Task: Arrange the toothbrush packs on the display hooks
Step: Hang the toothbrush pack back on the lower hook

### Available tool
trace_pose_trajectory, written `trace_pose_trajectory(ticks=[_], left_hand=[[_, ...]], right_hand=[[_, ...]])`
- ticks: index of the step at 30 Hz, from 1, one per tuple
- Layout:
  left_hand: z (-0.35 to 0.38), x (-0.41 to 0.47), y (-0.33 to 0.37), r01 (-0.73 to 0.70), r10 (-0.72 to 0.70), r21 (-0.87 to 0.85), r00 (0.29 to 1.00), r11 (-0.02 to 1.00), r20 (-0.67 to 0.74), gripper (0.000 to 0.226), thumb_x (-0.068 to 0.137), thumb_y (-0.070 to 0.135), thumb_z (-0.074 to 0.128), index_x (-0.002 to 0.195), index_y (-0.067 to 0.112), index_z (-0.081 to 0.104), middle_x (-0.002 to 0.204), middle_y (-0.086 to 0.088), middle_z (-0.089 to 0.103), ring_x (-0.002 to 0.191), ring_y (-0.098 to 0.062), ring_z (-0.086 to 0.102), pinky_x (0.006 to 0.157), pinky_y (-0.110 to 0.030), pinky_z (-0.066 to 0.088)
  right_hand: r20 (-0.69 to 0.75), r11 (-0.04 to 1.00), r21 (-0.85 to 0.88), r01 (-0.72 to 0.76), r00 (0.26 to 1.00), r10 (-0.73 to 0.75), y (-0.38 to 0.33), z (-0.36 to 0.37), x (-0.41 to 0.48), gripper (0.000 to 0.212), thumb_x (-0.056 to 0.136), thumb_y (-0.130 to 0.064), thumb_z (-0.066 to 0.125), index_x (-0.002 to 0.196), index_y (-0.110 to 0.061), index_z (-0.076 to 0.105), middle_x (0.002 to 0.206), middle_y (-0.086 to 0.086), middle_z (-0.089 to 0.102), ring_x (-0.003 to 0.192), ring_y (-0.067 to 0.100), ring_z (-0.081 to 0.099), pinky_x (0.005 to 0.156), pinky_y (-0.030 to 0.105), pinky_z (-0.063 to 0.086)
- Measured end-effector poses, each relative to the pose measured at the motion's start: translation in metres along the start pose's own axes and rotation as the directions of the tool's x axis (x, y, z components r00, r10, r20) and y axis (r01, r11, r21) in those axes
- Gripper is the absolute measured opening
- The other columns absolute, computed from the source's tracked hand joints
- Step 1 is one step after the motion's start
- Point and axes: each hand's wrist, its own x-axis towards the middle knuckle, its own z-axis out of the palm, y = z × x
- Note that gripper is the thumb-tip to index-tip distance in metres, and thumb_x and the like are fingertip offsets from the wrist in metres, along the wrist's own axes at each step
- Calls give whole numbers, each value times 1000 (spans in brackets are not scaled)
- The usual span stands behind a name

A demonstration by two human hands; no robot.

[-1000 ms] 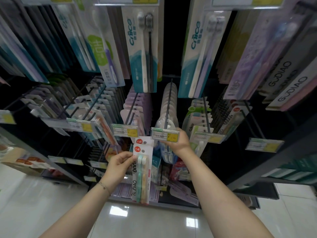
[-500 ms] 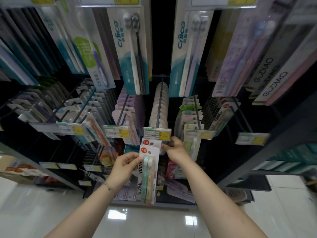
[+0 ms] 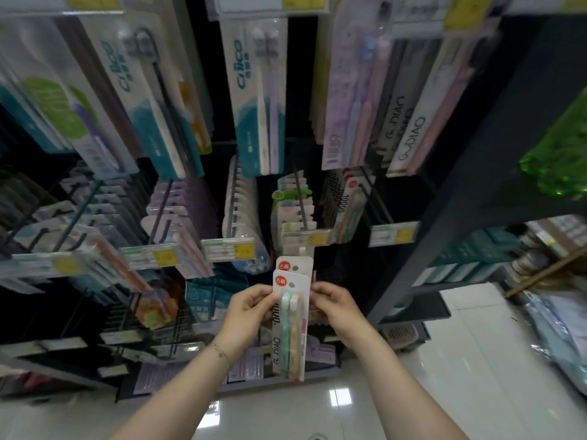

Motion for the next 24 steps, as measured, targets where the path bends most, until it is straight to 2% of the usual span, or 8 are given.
trace_pose_trajectory(ticks=[3,6,9,12,14,16,20,24], left_hand=[[23,5,3,-4,5,-5,1000,1000,13,14,90,9,61,84,14,73,85,2,74,80,-8,66,73,-24,53],[43,11,6,-11,11,3,999,1000,39,12,90,12,62,85,12,73,87,-3,74,83,-14,67,77,-32,55],[62,15,12,-24,24,7,999,1000,40,11,89,13,63,85,16,74,86,1,75,81,-9,68,71,-24,53],[79,18,17,-24,24,-2,999,1000,28,11,90,13,62,88,13,73,84,0,74,76,-7,67,66,-20,52],[88,21,20,-22,22,-6,1000,1000,19,12,91,13,62,89,8,73,86,-11,73,75,-13,65,69,-29,55],[94,24,22,-9,9,-39,1000,999,8,12,91,12,63,88,6,72,88,-17,72,77,-20,64,76,-38,56],[103,28,27,25,-27,-123,999,992,-17,11,92,8,60,89,6,71,81,0,73,74,-7,69,69,-23,58],[103,32,30,11,-16,-124,999,992,-37,10,91,10,61,89,10,71,85,-1,75,77,-10,71,70,-24,58]], right_hand=[[-89,998,56,-6,996,11,-4,-16,-7,18,96,-11,55,104,2,66,87,15,66,71,23,59,53,24,50],[-152,997,71,21,988,-10,-7,-33,-10,15,97,-13,54,96,-7,68,82,12,67,67,23,55,52,25,45],[-219,996,73,45,975,-28,-9,-47,-11,16,97,-12,54,91,-13,69,82,3,72,70,15,64,61,26,51],[-268,995,74,70,962,-48,-10,-59,-9,17,97,-13,54,89,-16,69,87,6,73,79,20,66,73,36,55],[-291,992,79,95,954,-69,-11,-65,-7,17,97,-14,55,87,-17,69,88,6,72,82,23,65,80,42,54],[-332,989,87,117,940,-82,-12,-70,-7,18,97,-15,54,86,-17,67,85,4,71,80,22,64,77,41,52],[-472,983,73,168,874,-114,-13,-80,-3,17,98,-21,52,87,-18,65,88,9,68,83,24,60,80,43,50],[-541,978,88,192,833,-115,-20,-90,3,17,99,-24,50,90,-18,62,91,9,68,87,23,62,87,48,51]])
